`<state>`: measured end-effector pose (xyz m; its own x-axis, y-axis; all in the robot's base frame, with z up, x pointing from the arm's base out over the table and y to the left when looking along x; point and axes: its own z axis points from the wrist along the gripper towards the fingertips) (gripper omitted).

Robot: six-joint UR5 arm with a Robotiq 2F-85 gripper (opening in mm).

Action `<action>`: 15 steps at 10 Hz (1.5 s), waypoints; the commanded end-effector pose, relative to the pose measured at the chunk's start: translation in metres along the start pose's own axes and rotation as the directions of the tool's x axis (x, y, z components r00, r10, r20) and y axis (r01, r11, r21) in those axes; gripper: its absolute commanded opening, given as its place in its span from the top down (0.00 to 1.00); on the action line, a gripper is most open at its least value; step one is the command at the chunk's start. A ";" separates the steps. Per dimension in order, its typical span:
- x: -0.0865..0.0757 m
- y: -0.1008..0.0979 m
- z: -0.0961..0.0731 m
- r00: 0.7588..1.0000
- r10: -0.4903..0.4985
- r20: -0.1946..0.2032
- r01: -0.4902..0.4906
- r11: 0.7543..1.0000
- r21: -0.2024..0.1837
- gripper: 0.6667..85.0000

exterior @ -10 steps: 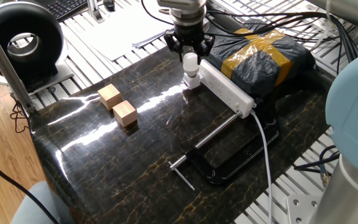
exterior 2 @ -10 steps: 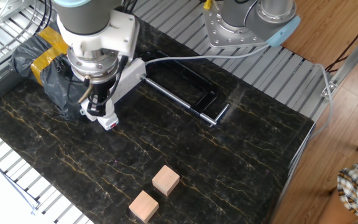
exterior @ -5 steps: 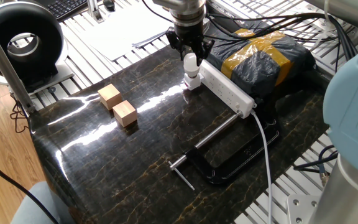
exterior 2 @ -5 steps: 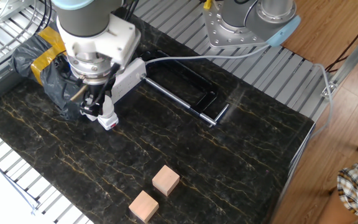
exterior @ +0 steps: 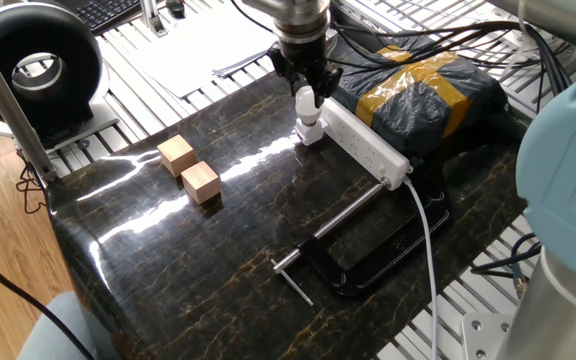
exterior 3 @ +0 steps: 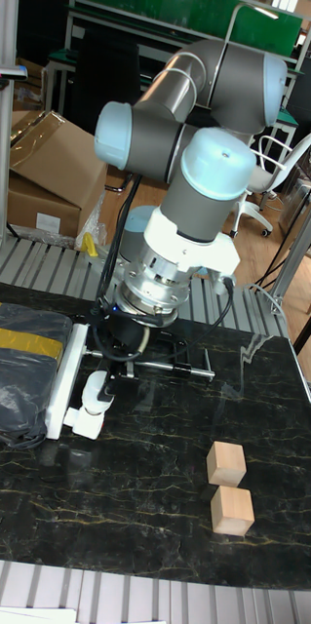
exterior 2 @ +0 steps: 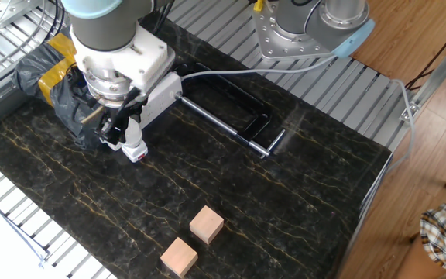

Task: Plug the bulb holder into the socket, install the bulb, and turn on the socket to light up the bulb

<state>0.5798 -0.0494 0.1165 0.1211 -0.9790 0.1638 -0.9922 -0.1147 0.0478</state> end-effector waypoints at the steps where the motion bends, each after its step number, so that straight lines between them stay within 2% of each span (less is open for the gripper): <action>1: -0.004 0.003 -0.001 0.991 0.134 0.008 -0.134 0.991 -0.021 0.99; 5: -0.002 0.007 -0.001 0.960 0.280 0.010 -0.280 0.959 -0.044 0.99; 9: 0.001 0.002 -0.002 0.918 0.396 0.003 -0.396 0.918 -0.030 0.99; 12: 0.000 0.004 -0.002 0.856 0.517 0.008 -0.516 0.855 -0.042 0.99; 15: 0.000 0.005 -0.004 0.775 0.631 0.016 -0.629 0.774 -0.073 0.99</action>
<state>0.5750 -0.0513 0.1189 -0.4272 -0.8895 0.1619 -0.9013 0.4332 0.0014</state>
